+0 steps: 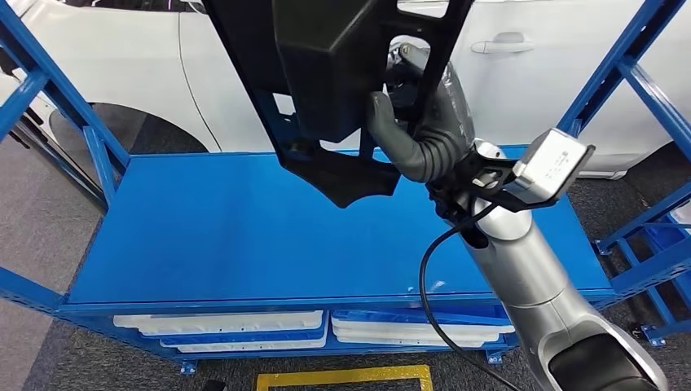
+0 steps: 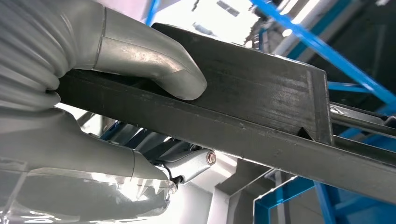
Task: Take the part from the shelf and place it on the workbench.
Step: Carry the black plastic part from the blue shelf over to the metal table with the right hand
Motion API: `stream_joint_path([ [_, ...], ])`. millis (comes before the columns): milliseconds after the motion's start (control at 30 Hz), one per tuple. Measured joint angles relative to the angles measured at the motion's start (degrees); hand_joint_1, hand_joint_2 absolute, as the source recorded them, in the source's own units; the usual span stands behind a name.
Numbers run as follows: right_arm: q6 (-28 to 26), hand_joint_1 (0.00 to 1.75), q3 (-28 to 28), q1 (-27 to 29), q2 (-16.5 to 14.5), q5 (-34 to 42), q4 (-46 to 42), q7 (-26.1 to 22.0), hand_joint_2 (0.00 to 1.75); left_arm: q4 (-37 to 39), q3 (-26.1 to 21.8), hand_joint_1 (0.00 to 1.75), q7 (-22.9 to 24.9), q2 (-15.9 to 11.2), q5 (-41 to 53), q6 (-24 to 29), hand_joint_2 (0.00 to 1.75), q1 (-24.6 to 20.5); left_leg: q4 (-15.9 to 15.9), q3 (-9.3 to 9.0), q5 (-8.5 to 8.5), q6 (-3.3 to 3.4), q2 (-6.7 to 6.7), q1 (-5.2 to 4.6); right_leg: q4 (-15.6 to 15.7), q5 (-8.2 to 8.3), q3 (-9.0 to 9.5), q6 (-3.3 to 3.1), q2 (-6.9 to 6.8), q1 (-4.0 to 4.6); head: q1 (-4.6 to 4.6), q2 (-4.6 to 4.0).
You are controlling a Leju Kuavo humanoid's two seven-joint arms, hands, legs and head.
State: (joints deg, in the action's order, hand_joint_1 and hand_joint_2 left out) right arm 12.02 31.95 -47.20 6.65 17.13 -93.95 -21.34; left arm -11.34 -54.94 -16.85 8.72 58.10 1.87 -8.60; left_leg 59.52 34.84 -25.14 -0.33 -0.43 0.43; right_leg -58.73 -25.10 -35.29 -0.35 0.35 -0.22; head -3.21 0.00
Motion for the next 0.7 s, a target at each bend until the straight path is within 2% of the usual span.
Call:
stream_joint_path([
  [100,0.9,1.75,0.0,2.6,-0.9,2.7,-0.4,-0.1,1.75,0.0,-0.7,0.00,0.7,0.0,-0.8,0.0,1.75,0.0,-1.0,-0.39,0.07,0.74,-0.17,0.10,0.1,-0.05,0.11,0.81,-0.05,0.05,0.00,0.00],
  [167,1.6,1.75,-0.1,4.7,-1.2,4.2,-0.6,-0.9,1.75,0.0,-1.1,0.00,0.9,0.0,-1.1,0.1,1.75,0.0,-1.4,-0.59,0.37,1.39,-0.16,0.38,-1.9,-1.56,-0.70,1.38,-0.07,-0.02,0.00,0.00],
  [200,1.8,1.75,-0.1,5.8,-1.4,4.5,-0.7,-1.6,1.75,0.0,-1.4,0.00,1.0,0.0,-1.2,0.1,1.75,0.0,-1.6,-0.66,0.45,1.61,-0.12,0.44,-4.6,-3.17,-1.96,1.62,-0.07,-0.10,0.00,0.00],
  [267,2.1,1.75,-0.2,8.8,-1.6,4.5,-1.0,-3.0,1.75,0.0,-1.8,0.00,1.1,0.0,-1.3,0.2,1.75,0.1,-1.6,-0.67,0.45,1.84,-0.09,0.42,-12.2,-6.49,-5.54,1.99,-0.08,-0.18,0.00,-0.01],
  [300,2.2,1.75,-0.2,10.4,-1.7,4.3,-1.1,-3.5,1.75,0.0,-1.9,0.00,1.2,0.0,-1.2,0.1,1.75,0.1,-1.5,-0.67,0.42,1.86,-0.11,0.41,-15.0,-7.27,-6.95,2.09,-0.09,-0.24,0.00,-0.01],
  [333,2.4,1.75,-0.2,11.9,-1.8,3.9,-1.1,-3.9,1.75,0.0,-1.9,0.00,1.4,0.0,-1.1,0.1,1.75,0.2,-1.5,-0.67,0.38,1.85,-0.14,0.41,-15.7,-6.88,-7.38,2.11,-0.09,-0.31,0.00,-0.01],
  [367,2.6,1.75,-0.1,13.1,-1.9,3.5,-1.2,-4.1,1.75,0.0,-1.9,0.00,1.6,0.0,-0.9,0.1,1.75,0.2,-1.4,-0.68,0.31,1.80,-0.18,0.41,-14.1,-5.54,-6.73,2.05,-0.09,-0.37,0.00,-0.01],
  [433,3.0,1.75,-0.1,14.2,-2.5,2.8,-1.2,-4.3,1.75,0.0,-1.9,0.00,2.1,0.0,-0.6,0.2,1.75,0.2,-1.1,-0.67,0.06,1.52,-0.21,0.34,-6.5,-1.82,-3.16,1.70,-0.09,-0.41,0.00,-0.01],
  [500,3.3,1.75,-0.2,14.6,-3.3,2.4,-1.2,-4.2,1.75,0.0,-1.9,0.00,2.3,0.1,-0.5,0.4,1.75,0.1,-0.9,-0.60,-0.19,1.05,-0.19,0.13,-1.0,-0.03,-0.53,1.24,-0.06,-0.21,-0.01,-0.01],
  [567,3.7,1.75,-0.2,15.0,-3.9,1.9,-1.2,-3.8,1.75,0.0,-2.0,0.00,1.9,0.1,-0.9,0.3,1.75,0.1,-1.0,-0.61,-0.23,0.48,-0.17,0.02,-0.1,-0.02,-0.19,0.76,-0.02,0.01,0.00,0.00],
  [633,3.8,1.75,-0.4,15.4,-4.4,1.6,-1.3,-3.4,1.75,0.0,-2.1,0.00,1.4,0.1,-1.3,0.1,1.75,0.1,-0.6,-0.51,-0.67,-0.13,-0.11,0.13,0.4,0.21,0.02,0.08,-0.10,-0.21,-0.01,0.00],
  [700,4.0,1.75,-0.5,15.5,-5.0,1.3,-1.6,-3.0,1.75,0.0,-2.3,0.00,1.5,0.1,-1.3,0.3,1.75,0.0,2.9,0.91,-3.09,-0.64,-0.03,0.23,0.8,0.41,0.29,-0.53,-0.24,-0.45,-0.01,-0.01],
])
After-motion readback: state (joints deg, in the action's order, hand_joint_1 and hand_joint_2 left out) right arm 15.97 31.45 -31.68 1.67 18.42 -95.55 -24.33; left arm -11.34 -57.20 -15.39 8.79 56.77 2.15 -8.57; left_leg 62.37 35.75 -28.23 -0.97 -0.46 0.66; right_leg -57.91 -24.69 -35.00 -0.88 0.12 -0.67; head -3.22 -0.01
